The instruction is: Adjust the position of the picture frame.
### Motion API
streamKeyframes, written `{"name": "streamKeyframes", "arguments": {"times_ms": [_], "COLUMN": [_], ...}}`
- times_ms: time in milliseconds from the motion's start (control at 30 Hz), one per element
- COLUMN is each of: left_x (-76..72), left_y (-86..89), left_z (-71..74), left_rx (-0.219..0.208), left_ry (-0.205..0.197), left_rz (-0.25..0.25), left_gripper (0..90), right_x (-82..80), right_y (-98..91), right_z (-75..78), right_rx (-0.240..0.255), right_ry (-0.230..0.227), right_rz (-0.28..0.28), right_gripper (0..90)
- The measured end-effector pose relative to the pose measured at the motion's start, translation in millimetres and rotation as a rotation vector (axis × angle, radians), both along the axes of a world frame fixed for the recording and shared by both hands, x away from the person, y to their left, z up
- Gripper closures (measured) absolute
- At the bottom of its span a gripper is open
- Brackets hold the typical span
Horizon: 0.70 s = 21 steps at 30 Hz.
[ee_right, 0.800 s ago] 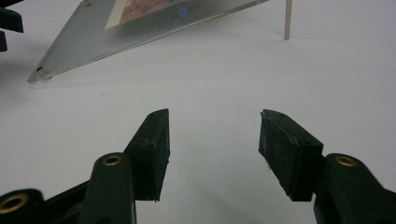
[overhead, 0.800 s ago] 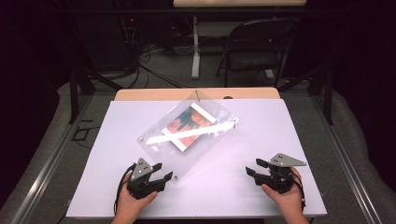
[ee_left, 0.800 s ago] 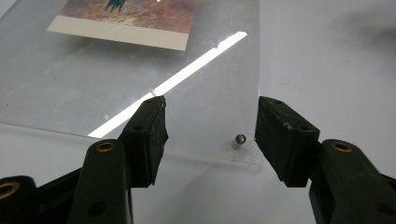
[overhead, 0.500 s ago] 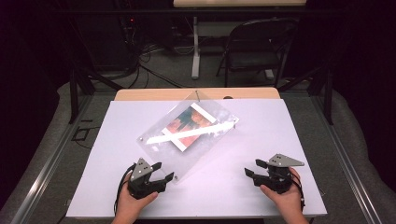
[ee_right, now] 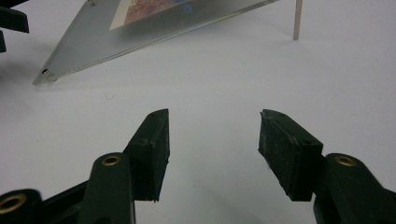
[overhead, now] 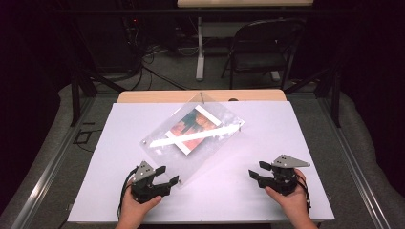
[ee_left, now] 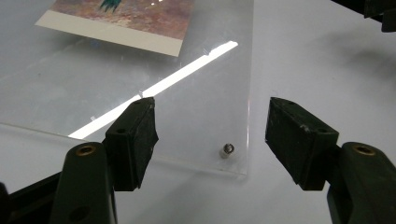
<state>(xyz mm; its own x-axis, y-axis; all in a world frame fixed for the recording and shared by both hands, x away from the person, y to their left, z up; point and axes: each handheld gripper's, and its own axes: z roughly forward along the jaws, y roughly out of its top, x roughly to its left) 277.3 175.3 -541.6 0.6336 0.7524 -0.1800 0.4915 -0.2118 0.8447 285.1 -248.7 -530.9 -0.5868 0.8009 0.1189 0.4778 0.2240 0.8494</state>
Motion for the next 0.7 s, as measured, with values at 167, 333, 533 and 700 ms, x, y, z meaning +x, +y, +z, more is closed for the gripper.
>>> {"name": "streamKeyframes", "arguments": {"times_ms": [167, 333, 533, 700], "left_x": [3.0, 6.6, 10.7, 15.3], "left_y": [-2.2, -10.9, -23.4, -31.8], "left_z": [10.1, 16.2, 20.8, 20.0], "left_rx": [-0.011, -0.002, 0.005, 0.011], "left_ry": [-0.019, -0.020, -0.025, -0.023], "left_rz": [-0.004, -0.026, -0.051, -0.067], "left_gripper": [32.6, 36.0, 44.3, 49.5], "right_x": [4.7, 15.1, 29.7, 44.2], "right_y": [0.9, 1.5, 2.8, 8.4], "right_z": [6.5, 13.5, 19.5, 20.0], "right_rx": [-0.016, -0.019, 0.010, -0.019], "right_ry": [-0.013, -0.028, -0.049, -0.076], "right_rz": [0.018, 0.023, 0.035, 0.036], "right_gripper": [43.2, 43.7, 44.0, 49.1]}}
